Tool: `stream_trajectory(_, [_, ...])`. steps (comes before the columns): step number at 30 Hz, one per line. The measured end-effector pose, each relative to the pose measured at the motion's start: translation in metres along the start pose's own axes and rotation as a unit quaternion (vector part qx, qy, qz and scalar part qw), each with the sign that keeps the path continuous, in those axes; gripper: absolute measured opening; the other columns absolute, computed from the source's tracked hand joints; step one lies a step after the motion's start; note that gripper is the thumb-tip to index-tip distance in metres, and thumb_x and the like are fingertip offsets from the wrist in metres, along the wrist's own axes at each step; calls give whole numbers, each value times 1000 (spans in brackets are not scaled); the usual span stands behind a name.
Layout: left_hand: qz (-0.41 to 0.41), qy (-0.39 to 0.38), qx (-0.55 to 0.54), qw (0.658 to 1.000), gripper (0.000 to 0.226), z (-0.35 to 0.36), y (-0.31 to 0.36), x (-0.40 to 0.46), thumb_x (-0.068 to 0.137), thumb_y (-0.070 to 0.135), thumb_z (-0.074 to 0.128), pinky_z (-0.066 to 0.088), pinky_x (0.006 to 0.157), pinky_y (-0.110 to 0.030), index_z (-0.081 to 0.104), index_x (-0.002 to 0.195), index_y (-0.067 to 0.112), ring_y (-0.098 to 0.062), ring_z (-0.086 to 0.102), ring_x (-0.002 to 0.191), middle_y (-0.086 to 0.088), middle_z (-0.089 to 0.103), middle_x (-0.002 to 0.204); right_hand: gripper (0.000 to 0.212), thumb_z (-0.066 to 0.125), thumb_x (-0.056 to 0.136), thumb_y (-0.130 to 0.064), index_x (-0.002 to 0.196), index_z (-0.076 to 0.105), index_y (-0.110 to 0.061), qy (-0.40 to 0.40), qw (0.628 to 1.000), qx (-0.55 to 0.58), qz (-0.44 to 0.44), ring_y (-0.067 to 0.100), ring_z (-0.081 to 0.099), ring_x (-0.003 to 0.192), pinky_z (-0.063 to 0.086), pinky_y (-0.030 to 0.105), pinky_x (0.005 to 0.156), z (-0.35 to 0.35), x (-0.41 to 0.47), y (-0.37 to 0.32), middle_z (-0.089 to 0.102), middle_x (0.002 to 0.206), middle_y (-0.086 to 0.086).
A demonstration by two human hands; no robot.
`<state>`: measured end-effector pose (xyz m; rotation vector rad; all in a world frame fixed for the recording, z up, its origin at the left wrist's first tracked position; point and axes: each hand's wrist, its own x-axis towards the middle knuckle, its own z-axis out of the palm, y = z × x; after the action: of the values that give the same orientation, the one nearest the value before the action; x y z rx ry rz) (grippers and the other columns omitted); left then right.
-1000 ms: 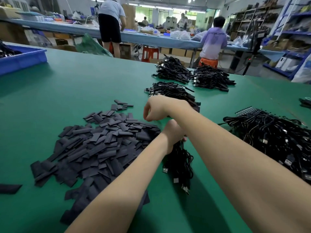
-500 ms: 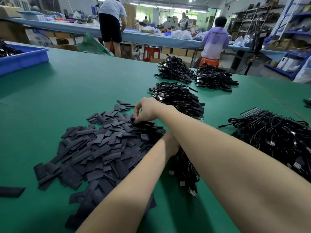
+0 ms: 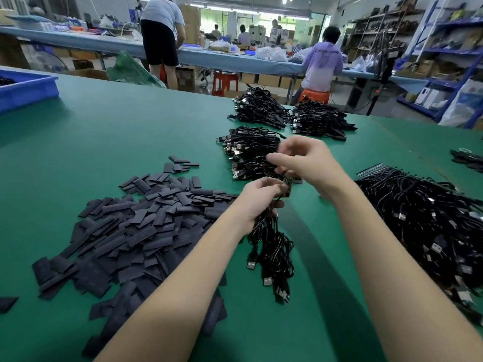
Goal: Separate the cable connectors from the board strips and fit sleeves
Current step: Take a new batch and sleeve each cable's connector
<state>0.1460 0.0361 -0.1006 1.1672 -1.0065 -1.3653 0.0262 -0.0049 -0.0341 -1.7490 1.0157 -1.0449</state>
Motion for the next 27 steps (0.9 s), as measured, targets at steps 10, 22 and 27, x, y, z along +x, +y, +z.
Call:
stream_trajectory(10, [-1, -53, 50, 997, 5, -10, 6, 3, 95, 15, 67, 46, 54, -22, 72, 95, 14, -11, 62, 64, 2, 69, 84, 40, 89, 62, -22, 99, 75, -20, 114, 906, 389, 125, 13, 73, 78, 55, 16, 59, -14, -68, 59, 77, 101, 3])
stream_trajectory(22, [15, -79, 144, 986, 5, -24, 19, 1, 86, 22, 74, 47, 67, -20, 79, 86, 24, -16, 55, 84, 1, 74, 85, 15, 87, 71, -37, 83, 78, -36, 134, 946, 279, 95, 3, 51, 59, 40, 11, 53, -9, -67, 57, 74, 90, -10])
stream_trajectory(27, [19, -93, 164, 982, 6, -27, 21, 2, 87, 21, 75, 46, 72, -22, 80, 89, 23, -17, 53, 84, 2, 73, 85, 25, 88, 62, -46, 83, 78, -38, 118, 951, 275, 78, 2, 51, 59, 42, 12, 55, -10, -67, 57, 75, 95, -7])
